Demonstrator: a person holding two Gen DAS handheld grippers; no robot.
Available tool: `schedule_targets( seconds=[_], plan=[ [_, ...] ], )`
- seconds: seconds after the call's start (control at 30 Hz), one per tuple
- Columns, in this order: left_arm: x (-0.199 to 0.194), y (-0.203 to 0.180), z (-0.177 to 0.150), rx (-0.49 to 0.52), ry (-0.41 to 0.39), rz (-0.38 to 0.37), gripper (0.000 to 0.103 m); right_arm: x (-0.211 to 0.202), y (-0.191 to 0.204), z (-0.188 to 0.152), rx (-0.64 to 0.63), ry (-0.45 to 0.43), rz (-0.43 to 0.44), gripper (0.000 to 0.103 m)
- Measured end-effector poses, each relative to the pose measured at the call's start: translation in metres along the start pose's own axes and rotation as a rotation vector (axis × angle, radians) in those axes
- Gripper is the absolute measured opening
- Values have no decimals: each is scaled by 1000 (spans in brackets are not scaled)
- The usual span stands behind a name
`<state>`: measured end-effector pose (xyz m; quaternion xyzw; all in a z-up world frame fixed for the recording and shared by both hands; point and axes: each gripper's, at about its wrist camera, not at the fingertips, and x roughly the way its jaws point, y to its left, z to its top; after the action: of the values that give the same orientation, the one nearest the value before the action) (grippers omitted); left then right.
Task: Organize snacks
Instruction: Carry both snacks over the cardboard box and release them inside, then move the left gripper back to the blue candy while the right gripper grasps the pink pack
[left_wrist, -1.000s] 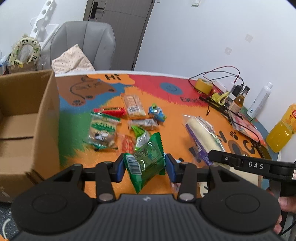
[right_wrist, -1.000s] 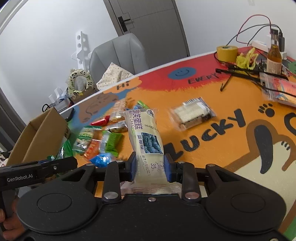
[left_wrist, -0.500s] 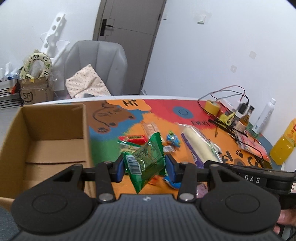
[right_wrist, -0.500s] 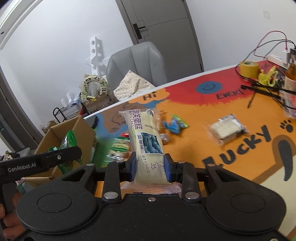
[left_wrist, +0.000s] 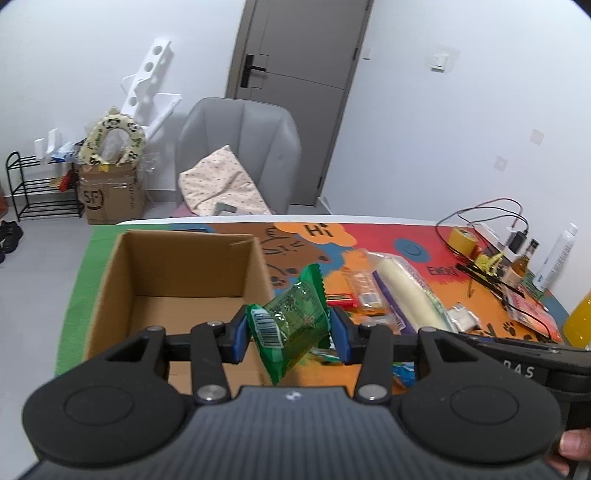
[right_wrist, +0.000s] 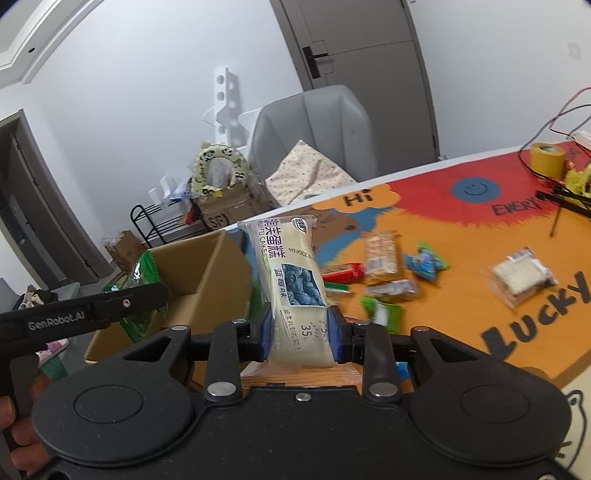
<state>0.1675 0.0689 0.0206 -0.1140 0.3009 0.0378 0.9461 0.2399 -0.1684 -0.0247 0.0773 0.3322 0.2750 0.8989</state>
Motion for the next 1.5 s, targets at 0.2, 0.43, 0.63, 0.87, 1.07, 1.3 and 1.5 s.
schedule_targets(
  seconds=[0.2, 0.43, 0.63, 0.87, 1.07, 1.3, 1.5],
  plan=[
    [4, 28, 0, -41, 8, 43, 44, 11, 26, 0, 3, 5, 23, 28],
    [11, 54, -2, -61, 29, 84, 44, 25, 55, 3, -10, 2, 42, 28],
    [13, 66, -1, -64, 38, 104, 47, 41, 74, 6, -15, 3, 67, 28],
    [-1, 77, 3, -75, -4, 107, 80, 53, 89, 11, -24, 2, 98, 28],
    [-8, 87, 5, -103, 8, 146, 89, 64, 97, 15, 2, 2, 168, 32],
    [-13, 97, -2, -165, 22, 137, 90, 55, 93, 14, 3, -34, 192, 70],
    [-15, 91, -2, -172, 15, 102, 95, 37, 81, 10, -26, -73, 112, 92]
  ],
)
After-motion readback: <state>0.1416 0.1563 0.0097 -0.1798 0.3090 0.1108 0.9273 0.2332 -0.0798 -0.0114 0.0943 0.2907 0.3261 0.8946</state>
